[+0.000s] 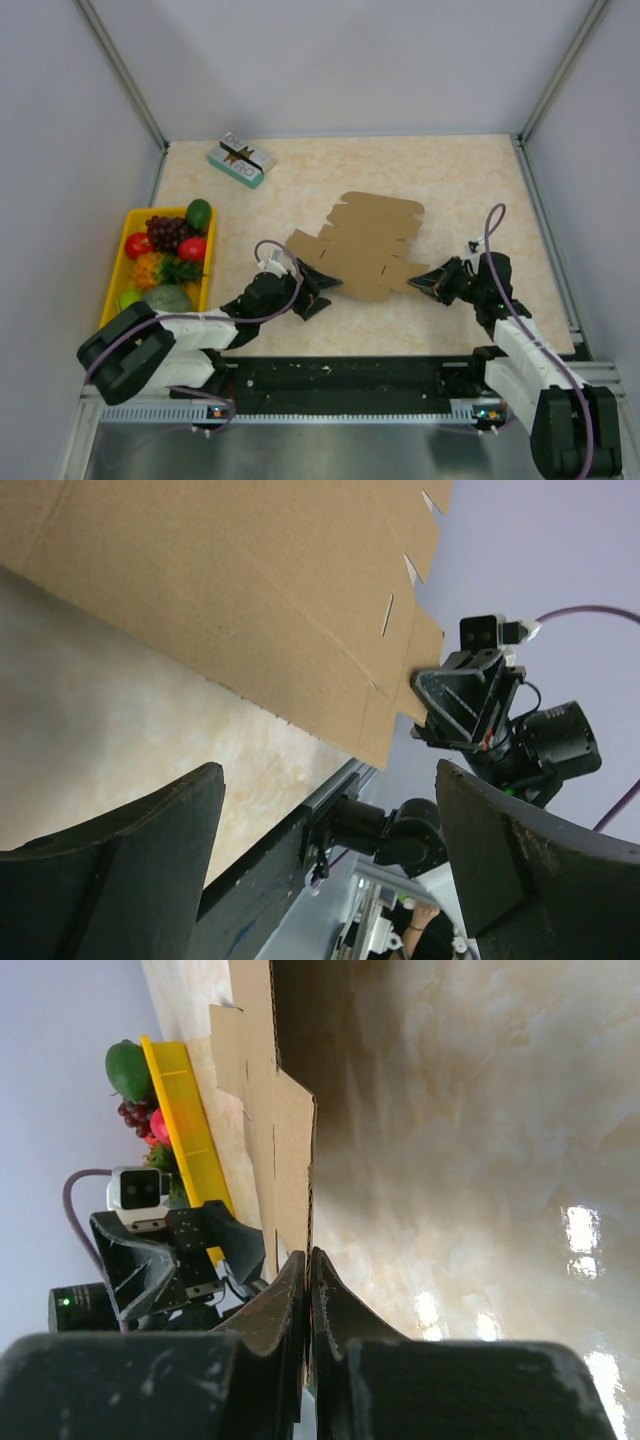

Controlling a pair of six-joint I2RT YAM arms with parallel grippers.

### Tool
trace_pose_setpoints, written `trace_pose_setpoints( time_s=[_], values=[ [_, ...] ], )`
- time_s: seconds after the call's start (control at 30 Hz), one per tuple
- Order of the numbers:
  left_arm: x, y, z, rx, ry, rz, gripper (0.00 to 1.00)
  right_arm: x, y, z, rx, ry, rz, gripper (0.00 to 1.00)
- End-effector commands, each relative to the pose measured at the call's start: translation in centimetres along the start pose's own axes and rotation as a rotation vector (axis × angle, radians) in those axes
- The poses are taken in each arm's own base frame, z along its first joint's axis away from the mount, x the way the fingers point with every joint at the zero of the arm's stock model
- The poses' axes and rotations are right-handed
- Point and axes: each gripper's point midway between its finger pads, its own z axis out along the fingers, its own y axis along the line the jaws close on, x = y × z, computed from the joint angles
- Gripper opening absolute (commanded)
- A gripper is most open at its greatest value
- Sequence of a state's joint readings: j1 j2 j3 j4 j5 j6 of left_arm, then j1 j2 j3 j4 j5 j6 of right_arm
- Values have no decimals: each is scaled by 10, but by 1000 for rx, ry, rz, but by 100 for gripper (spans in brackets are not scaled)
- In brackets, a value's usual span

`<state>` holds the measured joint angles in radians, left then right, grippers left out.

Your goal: Fold the paper box

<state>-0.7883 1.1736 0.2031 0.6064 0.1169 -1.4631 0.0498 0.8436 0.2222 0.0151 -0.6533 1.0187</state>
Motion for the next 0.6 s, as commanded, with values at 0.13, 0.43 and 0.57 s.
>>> trace_pose_setpoints(
  time_s=[0.13,0.43,0.57],
  values=[
    [8,-64,38,257,14,-143,88,-3,16,-6,-58,-33,-37,0],
    [-1,-66,62,366,-52,-170,69,5,8,-9,-35,-11,-31,0],
    [-10,-60,61,334,-102,-78,47,9,7,-13,-29,-4,-73,8]
  ],
)
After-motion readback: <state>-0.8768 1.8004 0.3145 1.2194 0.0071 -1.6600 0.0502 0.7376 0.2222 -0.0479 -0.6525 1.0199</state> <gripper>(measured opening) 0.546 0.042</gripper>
